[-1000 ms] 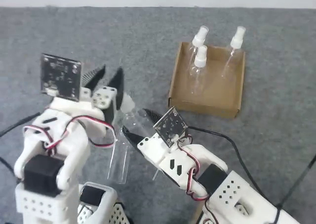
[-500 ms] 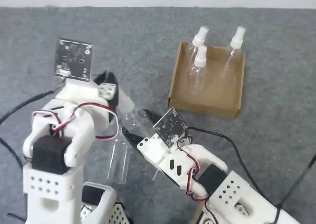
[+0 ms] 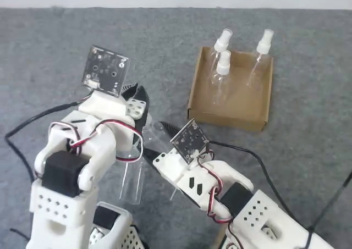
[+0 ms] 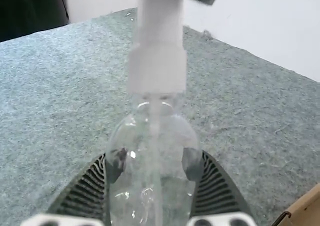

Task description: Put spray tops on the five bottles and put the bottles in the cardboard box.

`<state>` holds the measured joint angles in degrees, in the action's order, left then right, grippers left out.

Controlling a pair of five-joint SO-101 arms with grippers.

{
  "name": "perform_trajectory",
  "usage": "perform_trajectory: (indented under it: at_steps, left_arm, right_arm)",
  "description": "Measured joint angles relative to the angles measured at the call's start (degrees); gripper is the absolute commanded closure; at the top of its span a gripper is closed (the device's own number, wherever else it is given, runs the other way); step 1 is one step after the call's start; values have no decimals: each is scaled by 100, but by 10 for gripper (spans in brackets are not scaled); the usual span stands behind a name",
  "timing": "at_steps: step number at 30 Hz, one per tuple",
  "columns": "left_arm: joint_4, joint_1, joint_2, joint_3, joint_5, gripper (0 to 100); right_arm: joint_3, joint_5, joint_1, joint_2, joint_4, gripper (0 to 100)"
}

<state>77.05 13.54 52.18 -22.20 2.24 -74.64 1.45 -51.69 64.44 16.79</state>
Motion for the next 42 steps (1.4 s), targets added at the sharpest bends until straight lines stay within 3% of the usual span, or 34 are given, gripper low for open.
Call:
perform_trajectory:
  at_steps: [8, 15, 20, 26, 31, 35, 42]
  left_arm:
    - [0, -1178, 686, 721, -264, 960]
    - [-545, -1530, 2101, -1064, -264, 826]
    - [-1099, -1196, 2646, -2919, -264, 819]
    - [-1310, -510, 3640, -4193, -264, 807]
    - [-1310, -158, 4677, -4853, -264, 713]
    - [-1354, -114, 5090, -5143, -264, 705]
    - [-1934, -167, 5081, -5732, -264, 705]
  right_arm:
    - [-53, 0, -9, 35, 0, 993]
    - [334, 0, 589, 26, 475, 993]
    - [1415, 0, 1134, -97, 967, 993]
    - [2725, 0, 1591, -1626, 967, 993]
    - [3842, 0, 1556, -3182, 967, 993]
    - [4448, 0, 1292, -3991, 1011, 993]
    - [5248, 0, 818, -4132, 2470, 993]
